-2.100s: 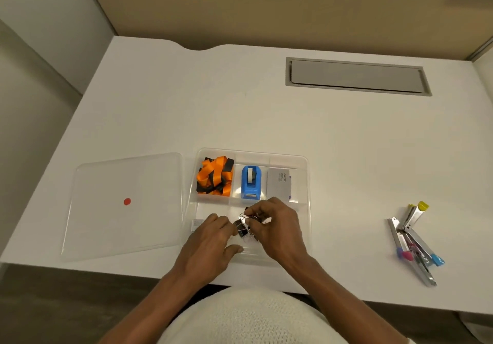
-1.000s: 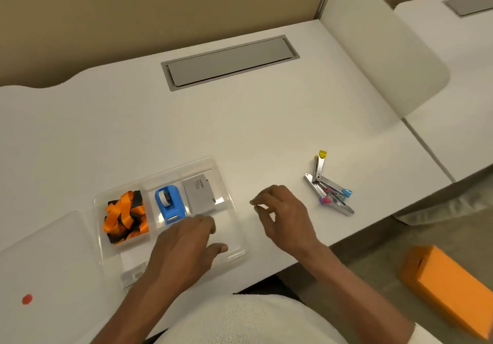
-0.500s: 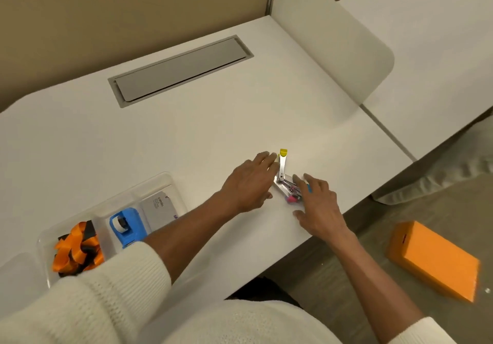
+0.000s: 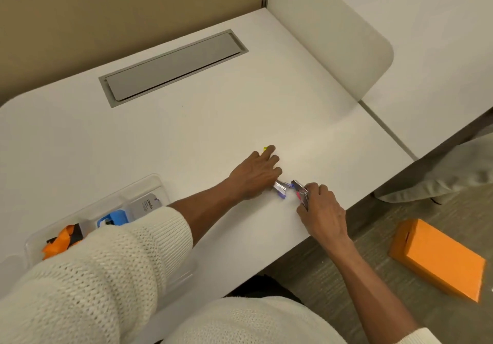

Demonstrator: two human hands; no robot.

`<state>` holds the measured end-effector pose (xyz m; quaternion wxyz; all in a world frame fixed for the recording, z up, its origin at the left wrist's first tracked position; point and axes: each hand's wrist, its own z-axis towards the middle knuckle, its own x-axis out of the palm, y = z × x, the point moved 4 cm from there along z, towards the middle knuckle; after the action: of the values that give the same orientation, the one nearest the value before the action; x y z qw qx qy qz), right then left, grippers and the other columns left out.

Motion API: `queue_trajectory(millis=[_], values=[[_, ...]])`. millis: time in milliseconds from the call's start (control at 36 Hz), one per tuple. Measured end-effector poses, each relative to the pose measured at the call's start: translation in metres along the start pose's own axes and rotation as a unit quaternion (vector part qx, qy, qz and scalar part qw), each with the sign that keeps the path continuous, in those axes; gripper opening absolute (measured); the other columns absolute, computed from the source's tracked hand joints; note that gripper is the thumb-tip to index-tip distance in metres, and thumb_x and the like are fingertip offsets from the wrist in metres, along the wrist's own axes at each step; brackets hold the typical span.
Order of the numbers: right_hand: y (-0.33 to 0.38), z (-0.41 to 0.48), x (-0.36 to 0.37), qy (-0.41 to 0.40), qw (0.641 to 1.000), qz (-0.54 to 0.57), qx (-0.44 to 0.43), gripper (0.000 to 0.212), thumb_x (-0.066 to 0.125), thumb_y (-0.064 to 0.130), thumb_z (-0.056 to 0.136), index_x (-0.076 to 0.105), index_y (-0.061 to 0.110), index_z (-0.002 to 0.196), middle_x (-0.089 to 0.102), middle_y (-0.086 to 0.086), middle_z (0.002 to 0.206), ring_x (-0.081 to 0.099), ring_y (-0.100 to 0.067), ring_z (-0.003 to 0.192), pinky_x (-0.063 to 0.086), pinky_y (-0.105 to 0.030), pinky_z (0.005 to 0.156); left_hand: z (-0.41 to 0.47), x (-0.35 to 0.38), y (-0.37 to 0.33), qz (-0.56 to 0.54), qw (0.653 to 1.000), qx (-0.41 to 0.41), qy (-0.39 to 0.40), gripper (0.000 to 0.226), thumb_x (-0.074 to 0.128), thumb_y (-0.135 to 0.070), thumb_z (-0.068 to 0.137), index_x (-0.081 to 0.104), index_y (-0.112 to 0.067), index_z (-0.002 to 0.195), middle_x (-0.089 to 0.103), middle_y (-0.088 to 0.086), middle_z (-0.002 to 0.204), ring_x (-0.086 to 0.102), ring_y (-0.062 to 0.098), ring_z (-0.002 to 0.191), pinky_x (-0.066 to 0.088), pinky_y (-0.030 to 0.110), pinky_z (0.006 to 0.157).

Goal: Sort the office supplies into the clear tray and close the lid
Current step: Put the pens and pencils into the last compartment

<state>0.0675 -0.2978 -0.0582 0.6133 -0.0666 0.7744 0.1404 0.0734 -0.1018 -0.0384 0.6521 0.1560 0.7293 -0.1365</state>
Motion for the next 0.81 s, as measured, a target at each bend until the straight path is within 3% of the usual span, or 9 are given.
queue_trajectory(millis=[83,250,361,444,500,583,667,806], values=[[-0.005,-0.002,-0.001,-0.004,0.999,0.037,0.014,0.034,0.064,0.029,0.089,0.048,0.019,0.117,0.055,0.0,0.097,0.055,-0.021,0.079,0.057,-0.041,0.061,-0.002,0.006,0.002,-0.021,1.0,-0.011,-0.017,0.004,0.06,-0.003,0.089,0.058,-0.006,0.091,0.059,0.017,0.108,0.04,0.045,0.139,0.051,0.042,0.057],[-0.006,-0.002,-0.001,-0.01,0.991,0.127,0.042,0.036,0.068,0.024,0.091,0.05,0.015,0.12,0.06,-0.006,0.101,0.058,-0.026,0.082,0.056,-0.043,0.068,-0.005,0.026,0.004,-0.026,0.999,-0.002,-0.027,0.012,0.066,0.005,0.082,0.058,-0.005,0.083,0.058,0.015,0.103,0.033,0.047,0.145,0.06,0.045,0.062],[-0.004,0.004,0.0,0.011,0.976,0.202,0.077,0.038,0.067,0.025,0.095,0.05,0.015,0.127,0.062,-0.005,0.111,0.058,-0.021,0.086,0.055,-0.038,0.072,-0.011,0.026,0.004,-0.021,0.999,0.0,-0.04,0.008,0.066,0.002,0.085,0.06,-0.004,0.083,0.059,0.015,0.1,0.034,0.046,0.147,0.061,0.044,0.063],[0.0,0.008,0.0,0.03,0.967,0.24,0.084,0.035,0.064,0.029,0.097,0.05,0.016,0.126,0.061,-0.002,0.107,0.06,-0.021,0.086,0.05,-0.035,0.072,-0.018,0.018,0.003,-0.037,0.996,-0.007,-0.079,0.01,0.066,-0.003,0.088,0.062,-0.005,0.08,0.063,0.013,0.091,0.043,0.046,0.142,0.06,0.042,0.082],[0.003,0.008,0.001,0.038,0.962,0.26,0.078,0.028,0.063,0.033,0.098,0.048,0.023,0.119,0.063,-0.002,0.103,0.065,-0.023,0.084,0.059,-0.044,0.074,-0.027,0.009,0.001,-0.089,0.988,-0.033,-0.122,0.013,0.069,-0.01,0.091,0.064,-0.004,0.081,0.065,0.013,0.089,0.055,0.043,0.132,0.055,0.04,0.095],[0.014,0.006,0.001,0.059,0.953,0.286,0.077,0.031,0.063,0.04,0.097,0.045,0.027,0.119,0.061,0.002,0.102,0.069,-0.025,0.083,0.062,-0.052,0.076,-0.046,-0.003,0.001,-0.229,0.954,-0.132,-0.142,0.019,0.069,-0.02,0.094,0.064,-0.003,0.086,0.064,0.011,0.096,0.062,0.031,0.103,0.053,0.041,0.079],[0.033,0.001,-0.004,0.076,0.946,0.309,0.065,0.038,0.062,0.042,0.097,0.047,0.024,0.126,0.063,0.0,0.109,0.07,-0.027,0.086,0.063,-0.051,0.08,-0.072,-0.013,0.002,-0.331,0.9,-0.223,-0.172,0.018,0.073,-0.024,0.091,0.067,-0.007,0.087,0.063,0.004,0.09,0.052,0.018,0.073,0.044,0.032,0.065],[0.072,-0.013,-0.013,0.103,0.934,0.34,0.019,0.032,0.063,0.036,0.098,0.051,0.024,0.124,0.064,0.0,0.1,0.07,-0.021,0.075,0.061,-0.031,0.061,-0.133,-0.03,0.003,-0.46,0.782,-0.344,-0.242,0.015,0.08,-0.024,0.086,0.071,-0.012,0.086,0.069,-0.001,0.087,0.07,0.017,0.077,0.062,0.037,0.075]])
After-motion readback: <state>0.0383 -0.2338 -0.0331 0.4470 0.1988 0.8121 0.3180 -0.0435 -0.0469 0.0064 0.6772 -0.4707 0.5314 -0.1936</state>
